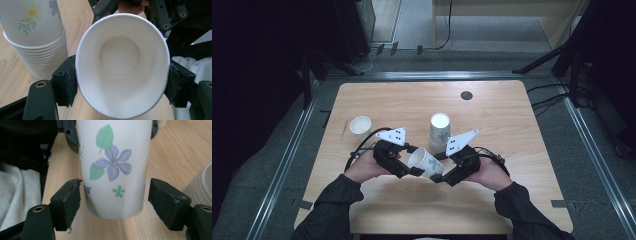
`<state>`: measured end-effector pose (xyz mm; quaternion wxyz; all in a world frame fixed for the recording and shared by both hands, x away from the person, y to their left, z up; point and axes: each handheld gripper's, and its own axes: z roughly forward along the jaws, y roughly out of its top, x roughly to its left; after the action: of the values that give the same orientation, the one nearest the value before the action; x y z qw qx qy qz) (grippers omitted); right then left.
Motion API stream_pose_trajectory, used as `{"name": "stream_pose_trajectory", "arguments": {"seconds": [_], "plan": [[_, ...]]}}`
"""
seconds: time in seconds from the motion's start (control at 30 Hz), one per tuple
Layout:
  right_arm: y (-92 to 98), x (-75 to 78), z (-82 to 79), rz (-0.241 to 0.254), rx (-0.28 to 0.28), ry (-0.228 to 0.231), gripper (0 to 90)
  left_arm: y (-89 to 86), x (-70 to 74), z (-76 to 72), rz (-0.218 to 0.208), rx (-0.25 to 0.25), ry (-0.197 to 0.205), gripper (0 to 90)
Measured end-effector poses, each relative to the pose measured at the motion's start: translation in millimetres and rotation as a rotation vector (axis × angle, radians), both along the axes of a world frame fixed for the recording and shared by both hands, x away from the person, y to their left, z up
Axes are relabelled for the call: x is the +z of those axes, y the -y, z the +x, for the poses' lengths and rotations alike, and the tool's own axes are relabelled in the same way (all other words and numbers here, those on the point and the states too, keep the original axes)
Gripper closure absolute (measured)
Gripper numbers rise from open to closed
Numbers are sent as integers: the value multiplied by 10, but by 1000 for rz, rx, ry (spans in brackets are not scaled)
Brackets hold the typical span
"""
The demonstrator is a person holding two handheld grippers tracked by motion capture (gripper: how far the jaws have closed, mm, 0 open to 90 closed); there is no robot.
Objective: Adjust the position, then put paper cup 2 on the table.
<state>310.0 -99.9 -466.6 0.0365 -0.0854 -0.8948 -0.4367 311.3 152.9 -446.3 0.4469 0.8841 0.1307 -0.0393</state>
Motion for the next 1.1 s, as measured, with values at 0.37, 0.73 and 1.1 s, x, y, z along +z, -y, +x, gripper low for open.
{"name": "stream_pose_trajectory", "arguments": {"seconds": [0.37,0.73,1.1], "plan": [[12,-48,-24,-54,-47,46,198,-135,95,31,48,26,9,249],[65,-75,-28,-68,-101,40,188,-217,164,54,153,53,11,248],[152,-94,-18,-77,-154,70,189,-375,144,91,201,73,10,249]]}}
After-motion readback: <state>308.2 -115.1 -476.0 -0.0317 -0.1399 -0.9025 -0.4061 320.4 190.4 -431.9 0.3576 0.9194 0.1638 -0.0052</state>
